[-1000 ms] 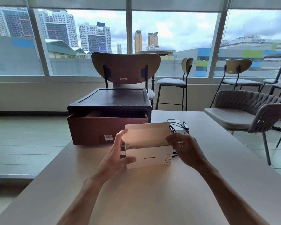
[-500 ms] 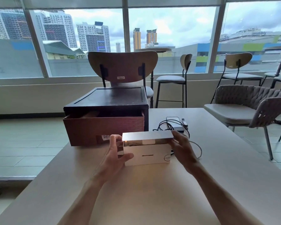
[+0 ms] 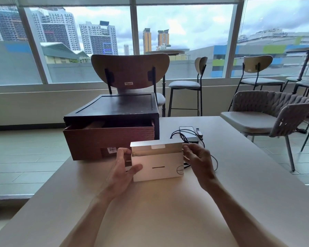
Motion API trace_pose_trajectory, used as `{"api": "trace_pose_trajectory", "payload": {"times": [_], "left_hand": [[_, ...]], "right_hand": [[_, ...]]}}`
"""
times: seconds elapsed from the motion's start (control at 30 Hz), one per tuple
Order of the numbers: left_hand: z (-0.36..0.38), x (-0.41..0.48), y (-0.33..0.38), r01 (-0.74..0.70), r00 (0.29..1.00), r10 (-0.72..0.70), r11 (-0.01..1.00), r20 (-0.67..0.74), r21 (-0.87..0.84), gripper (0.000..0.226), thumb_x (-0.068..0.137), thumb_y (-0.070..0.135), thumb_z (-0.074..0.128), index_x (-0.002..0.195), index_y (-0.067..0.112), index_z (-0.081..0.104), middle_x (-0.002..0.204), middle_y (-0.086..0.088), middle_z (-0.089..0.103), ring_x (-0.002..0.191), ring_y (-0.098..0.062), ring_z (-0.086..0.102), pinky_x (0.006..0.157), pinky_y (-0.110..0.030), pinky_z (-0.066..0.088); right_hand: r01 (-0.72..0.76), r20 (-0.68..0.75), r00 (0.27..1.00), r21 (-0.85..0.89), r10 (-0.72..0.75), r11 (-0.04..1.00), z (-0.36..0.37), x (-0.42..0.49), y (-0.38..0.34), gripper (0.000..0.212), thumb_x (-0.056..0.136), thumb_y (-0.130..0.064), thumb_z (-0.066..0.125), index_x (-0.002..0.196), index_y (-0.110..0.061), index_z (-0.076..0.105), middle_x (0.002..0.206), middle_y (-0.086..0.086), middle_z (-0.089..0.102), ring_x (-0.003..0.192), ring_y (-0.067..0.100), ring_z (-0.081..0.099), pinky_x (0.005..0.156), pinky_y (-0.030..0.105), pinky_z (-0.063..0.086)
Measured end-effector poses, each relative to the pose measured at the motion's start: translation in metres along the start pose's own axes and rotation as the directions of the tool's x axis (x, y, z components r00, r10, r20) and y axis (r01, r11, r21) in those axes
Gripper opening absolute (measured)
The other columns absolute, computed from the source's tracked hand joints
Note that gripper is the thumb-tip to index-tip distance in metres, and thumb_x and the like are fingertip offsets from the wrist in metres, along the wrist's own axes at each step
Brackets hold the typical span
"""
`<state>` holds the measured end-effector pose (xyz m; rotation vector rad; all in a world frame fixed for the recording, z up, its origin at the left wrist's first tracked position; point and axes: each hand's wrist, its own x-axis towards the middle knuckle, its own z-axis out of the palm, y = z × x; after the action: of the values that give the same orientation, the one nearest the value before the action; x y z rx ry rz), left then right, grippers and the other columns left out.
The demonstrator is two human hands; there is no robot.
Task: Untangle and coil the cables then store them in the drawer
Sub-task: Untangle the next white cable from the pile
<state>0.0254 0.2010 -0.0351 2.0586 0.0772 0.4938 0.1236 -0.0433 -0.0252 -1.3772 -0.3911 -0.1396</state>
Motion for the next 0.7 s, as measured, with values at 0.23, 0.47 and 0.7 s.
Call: {"api": "trace_pose_trajectory", "payload": {"times": [0.23, 0.47, 0.7], "left_hand": [[0.000, 0.003, -0.005, -0.018, 1.000, 0.018, 1.000, -0.002, -0.023, 0.047, 0.083, 0.031, 0.079, 0.110, 0.040, 0.042, 0.111, 0.010, 0.068, 0.105, -0.010, 0.065, 0.096, -0.047, 0.053], [0.001, -0.002, 0.004, -0.088, 0.996, 0.088, 0.996, 0.006, -0.015, 0.067, 0.088, 0.026, 0.075, 0.122, 0.062, 0.030, 0.115, 0.020, 0.065, 0.106, -0.009, 0.065, 0.097, -0.044, 0.054], [-0.002, -0.004, 0.006, -0.095, 0.995, 0.095, 0.995, -0.007, -0.015, 0.070, 0.088, 0.030, 0.075, 0.130, 0.064, 0.030, 0.119, 0.014, 0.066, 0.107, -0.016, 0.066, 0.092, -0.047, 0.056]], "right_hand": [[-0.038, 0.005, 0.999, 0.039, 0.038, 0.999, -0.002, 0.001, 0.000, 0.012, 0.096, -0.006, 0.061, 0.092, -0.001, 0.072, 0.104, 0.021, 0.070, 0.086, 0.017, 0.071, 0.072, 0.025, 0.055], [-0.028, 0.028, 0.999, -0.022, 0.029, 0.999, -0.003, -0.001, 0.005, 0.015, 0.098, -0.007, 0.058, 0.098, -0.016, 0.070, 0.108, 0.017, 0.067, 0.088, 0.021, 0.067, 0.082, 0.041, 0.059], [-0.028, 0.127, 0.991, -0.060, 0.036, 0.998, -0.006, -0.003, 0.001, 0.031, 0.100, -0.003, 0.052, 0.126, -0.018, 0.059, 0.114, -0.001, 0.067, 0.088, 0.008, 0.070, 0.072, 0.025, 0.058]]}}
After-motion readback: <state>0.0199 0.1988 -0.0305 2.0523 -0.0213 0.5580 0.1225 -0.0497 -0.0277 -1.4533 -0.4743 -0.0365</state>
